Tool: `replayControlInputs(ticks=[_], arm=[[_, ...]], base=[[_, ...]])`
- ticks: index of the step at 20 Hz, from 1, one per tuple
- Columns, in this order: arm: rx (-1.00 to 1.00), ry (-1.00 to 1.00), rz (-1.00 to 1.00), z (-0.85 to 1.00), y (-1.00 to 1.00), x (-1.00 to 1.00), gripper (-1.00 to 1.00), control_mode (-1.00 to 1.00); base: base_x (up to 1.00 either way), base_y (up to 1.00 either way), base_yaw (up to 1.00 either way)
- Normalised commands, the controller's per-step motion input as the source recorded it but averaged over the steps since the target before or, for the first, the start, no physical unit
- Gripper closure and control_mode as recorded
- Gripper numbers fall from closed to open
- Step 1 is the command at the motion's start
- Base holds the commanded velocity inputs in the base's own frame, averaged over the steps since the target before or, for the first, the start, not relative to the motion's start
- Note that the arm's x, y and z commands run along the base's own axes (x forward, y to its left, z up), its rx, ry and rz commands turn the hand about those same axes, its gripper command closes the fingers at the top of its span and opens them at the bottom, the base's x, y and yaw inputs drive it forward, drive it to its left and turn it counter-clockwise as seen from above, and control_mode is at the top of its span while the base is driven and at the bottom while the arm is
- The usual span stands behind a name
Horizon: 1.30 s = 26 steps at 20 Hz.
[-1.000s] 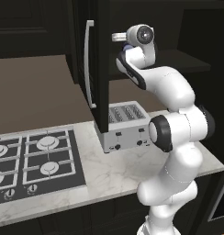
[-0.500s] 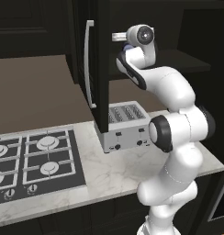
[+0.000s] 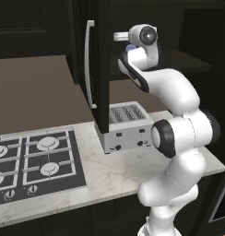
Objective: Take 2 condiments from the cabinet and move them on the counter near the stove.Make sure the condiments are lined up with each other, next to each other.
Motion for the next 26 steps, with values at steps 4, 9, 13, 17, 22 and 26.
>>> replayControlInputs(ticks=[4,9,13,17,22,26], arm=[[0.0,-0.05,0.0,0.1,0.0,-0.3,1.0,-1.0],[0.0,-0.02,0.0,0.1,-0.01,-0.37,1.0,-1.0],[0.0,0.0,0.0,0.16,-0.1,-0.62,1.0,-1.0],[0.0,0.0,-0.01,0.14,-0.12,-0.82,1.0,-1.0],[-0.01,0.0,0.0,0.04,-0.07,-0.95,1.0,-1.0],[-0.01,0.0,0.0,0.0,-0.04,-0.98,1.0,-1.0]], base=[[0.0,0.0,0.0],[0.0,0.0,0.0],[0.0,0.0,0.0],[0.0,0.0,0.0],[0.0,0.0,0.0],[0.0,0.0,0.0]])
